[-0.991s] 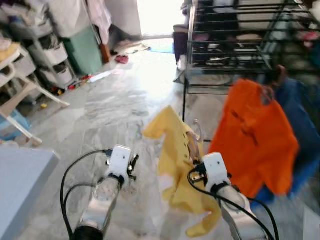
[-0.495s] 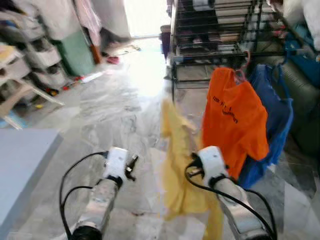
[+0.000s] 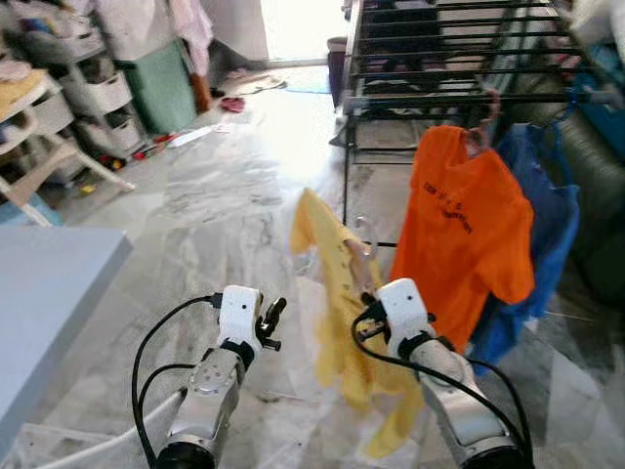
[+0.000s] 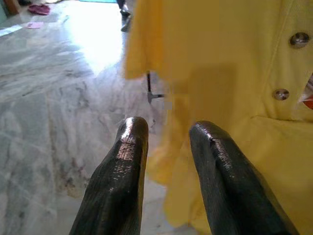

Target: Hang hanger

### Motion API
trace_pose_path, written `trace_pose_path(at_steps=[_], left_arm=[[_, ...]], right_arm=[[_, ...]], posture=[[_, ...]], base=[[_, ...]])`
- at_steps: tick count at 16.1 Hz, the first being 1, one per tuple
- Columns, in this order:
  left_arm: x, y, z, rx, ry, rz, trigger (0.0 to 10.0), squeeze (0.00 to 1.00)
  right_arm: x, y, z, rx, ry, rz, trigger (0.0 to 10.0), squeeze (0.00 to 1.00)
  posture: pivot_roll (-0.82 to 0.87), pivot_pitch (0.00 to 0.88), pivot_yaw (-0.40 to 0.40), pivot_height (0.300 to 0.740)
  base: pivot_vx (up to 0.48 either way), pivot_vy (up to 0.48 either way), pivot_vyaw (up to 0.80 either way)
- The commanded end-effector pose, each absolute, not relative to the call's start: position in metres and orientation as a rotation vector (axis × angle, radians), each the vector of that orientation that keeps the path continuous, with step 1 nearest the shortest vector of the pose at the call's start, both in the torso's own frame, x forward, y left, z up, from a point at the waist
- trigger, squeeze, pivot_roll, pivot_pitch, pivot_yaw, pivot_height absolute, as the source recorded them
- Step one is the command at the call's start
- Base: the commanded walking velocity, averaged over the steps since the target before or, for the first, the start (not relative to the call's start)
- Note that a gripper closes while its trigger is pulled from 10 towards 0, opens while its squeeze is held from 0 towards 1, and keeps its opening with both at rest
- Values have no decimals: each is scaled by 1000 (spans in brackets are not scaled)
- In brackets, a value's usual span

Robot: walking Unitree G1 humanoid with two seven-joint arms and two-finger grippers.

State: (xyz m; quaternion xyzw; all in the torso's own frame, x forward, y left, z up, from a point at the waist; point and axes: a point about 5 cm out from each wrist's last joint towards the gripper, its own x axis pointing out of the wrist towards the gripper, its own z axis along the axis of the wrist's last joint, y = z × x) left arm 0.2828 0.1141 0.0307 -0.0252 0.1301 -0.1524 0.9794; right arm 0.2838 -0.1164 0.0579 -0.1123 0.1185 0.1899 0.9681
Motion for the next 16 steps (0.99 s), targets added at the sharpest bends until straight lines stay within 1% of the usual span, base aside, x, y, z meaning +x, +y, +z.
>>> trace_pose_path(at_steps=[1, 5, 12, 13, 15, 16], left_arm=[[286, 111, 34, -55, 250, -314, 10000, 0], [287, 110, 34, -54, 244, -326, 10000, 0], [285, 111, 31, -39, 256, -337, 10000, 0], [285, 111, 30, -39, 257, -336, 10000, 0], [284, 113, 29, -26, 258, -323, 10000, 0], [284, 114, 28, -32, 265, -307, 10000, 0]], right_arm=[[289, -113, 73, -239, 161, 399, 10000, 0], [289, -113, 73, -246, 155, 409, 10000, 0], [283, -109, 69, -253, 162, 442, 10000, 0], [282, -109, 68, -250, 164, 443, 10000, 0], [283, -109, 68, -247, 169, 442, 10000, 0], [283, -110, 68, -245, 174, 445, 10000, 0]], posture=[[-145, 0, 85, 740], [-142, 0, 87, 740], [-139, 0, 96, 740], [-138, 0, 95, 740], [-129, 0, 78, 740], [-124, 0, 70, 740]], base=[[0, -465, 0], [0, -464, 0], [0, -468, 800], [0, -442, 413], [0, -366, 0], [0, 0, 0]])
